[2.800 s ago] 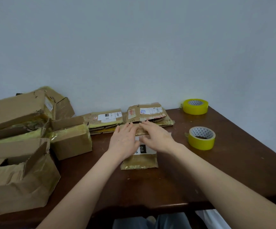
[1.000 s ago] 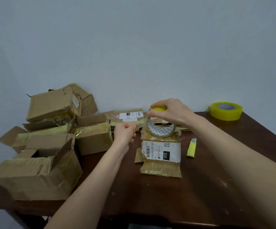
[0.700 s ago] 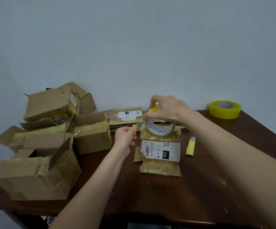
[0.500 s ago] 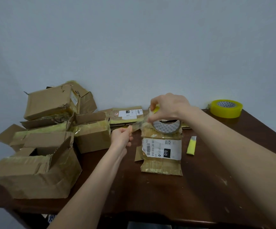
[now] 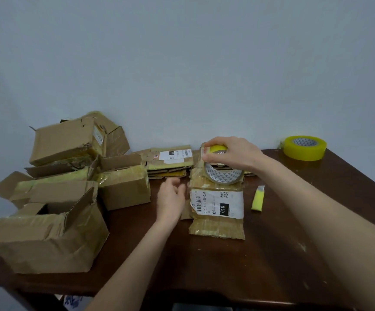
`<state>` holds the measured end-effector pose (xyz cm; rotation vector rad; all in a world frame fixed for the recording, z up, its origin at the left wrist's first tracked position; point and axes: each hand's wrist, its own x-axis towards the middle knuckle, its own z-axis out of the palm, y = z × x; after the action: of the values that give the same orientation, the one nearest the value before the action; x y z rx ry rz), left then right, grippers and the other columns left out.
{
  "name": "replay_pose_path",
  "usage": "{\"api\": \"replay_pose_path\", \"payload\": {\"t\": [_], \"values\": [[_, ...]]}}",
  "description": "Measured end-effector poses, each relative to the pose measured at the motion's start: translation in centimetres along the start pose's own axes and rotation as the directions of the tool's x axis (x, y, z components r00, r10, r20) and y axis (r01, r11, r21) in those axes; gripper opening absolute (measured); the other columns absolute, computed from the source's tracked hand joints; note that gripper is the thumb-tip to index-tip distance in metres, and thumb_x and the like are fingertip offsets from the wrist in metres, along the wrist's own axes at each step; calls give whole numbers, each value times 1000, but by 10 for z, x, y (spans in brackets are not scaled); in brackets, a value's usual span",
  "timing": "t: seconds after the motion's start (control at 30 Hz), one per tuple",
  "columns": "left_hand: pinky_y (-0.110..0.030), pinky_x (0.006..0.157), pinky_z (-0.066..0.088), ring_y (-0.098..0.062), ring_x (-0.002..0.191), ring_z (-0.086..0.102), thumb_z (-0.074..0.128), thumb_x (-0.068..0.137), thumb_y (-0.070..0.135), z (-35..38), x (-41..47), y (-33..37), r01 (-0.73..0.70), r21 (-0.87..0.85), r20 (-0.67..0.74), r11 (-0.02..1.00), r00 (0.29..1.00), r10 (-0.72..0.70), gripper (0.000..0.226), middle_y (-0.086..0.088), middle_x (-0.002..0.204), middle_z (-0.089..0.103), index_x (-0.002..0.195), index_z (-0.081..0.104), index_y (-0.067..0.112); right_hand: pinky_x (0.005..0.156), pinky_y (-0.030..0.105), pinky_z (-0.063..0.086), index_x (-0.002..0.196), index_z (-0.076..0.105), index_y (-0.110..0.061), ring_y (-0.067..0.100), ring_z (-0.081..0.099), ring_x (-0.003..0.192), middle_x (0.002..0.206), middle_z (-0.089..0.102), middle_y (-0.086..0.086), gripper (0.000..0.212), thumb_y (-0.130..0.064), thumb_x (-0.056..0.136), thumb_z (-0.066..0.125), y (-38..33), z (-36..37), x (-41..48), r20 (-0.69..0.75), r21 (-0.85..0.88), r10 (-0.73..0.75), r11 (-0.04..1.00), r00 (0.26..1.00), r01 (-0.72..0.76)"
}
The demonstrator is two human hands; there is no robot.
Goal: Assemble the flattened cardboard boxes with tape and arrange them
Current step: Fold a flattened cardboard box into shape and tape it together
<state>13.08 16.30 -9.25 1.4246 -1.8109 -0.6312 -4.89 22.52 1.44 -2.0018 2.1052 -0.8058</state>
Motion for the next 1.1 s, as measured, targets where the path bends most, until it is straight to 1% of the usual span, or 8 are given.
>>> {"api": "replay_pose_path", "payload": {"t": [0.07,0.1,0.23,0.4,0.57,0.8,0.93,1.1], "values": [[-27,94,42,-9,115,50,53,95,29,-9,-6,17,-249,-162,-69,955,968,240,44,6,128,50,136,45,16,93,33,43,134,50,-34,17,52,120,132,57,-7,61,-64,82,59,5,1,-1,-10,47,12,999,1000,-12],[-27,101,37,-4,125,41,54,93,35,-10,-11,28,-344,-157,16,926,936,351,57,11,140,40,144,35,19,94,34,44,133,49,-31,17,54,116,129,58,-5,63,-64,80,60,9,1,-2,-23,88,32,996,999,-30],[-38,113,31,-8,144,18,55,90,45,3,-11,27,-604,100,325,791,771,547,77,7,158,20,152,16,21,84,31,45,128,46,-19,16,55,103,116,56,-1,62,-55,81,66,20,7,-11,-52,275,123,956,991,-104],[-33,117,24,-7,146,10,55,92,41,5,-4,19,-656,188,328,731,743,583,68,4,158,19,150,26,18,67,20,52,120,60,-22,16,66,92,105,68,5,49,-33,76,79,35,23,-31,-161,661,176,750,971,-26],[-27,118,17,-9,146,9,51,94,41,5,-4,16,-649,272,362,710,753,550,67,1,158,19,150,24,14,96,27,47,122,64,-27,8,59,110,115,64,-11,53,-46,74,77,37,5,-24,-201,520,127,854,971,-4],[-25,118,14,-6,146,5,44,96,45,0,-8,22,-656,339,391,675,751,533,68,4,160,13,152,18,16,79,20,42,112,71,-27,10,56,102,107,65,-10,38,-47,80,71,51,-28,-39,-179,312,105,949,978,-45],[-34,121,4,-16,147,6,32,96,55,-6,-11,44,-657,574,446,489,752,485,71,-3,160,12,151,16,13,87,25,44,112,69,-28,10,58,105,110,66,-9,39,-48,79,71,53,-21,-40,-219,371,142,927,965,-52],[-34,104,35,-20,134,37,45,88,62,16,-26,71,-706,466,457,534,709,538,82,-3,151,33,149,21,13,83,22,43,113,68,-28,9,58,101,108,65,-9,38,-43,78,74,49,-10,-39,-252,456,164,889,954,-32]]}}
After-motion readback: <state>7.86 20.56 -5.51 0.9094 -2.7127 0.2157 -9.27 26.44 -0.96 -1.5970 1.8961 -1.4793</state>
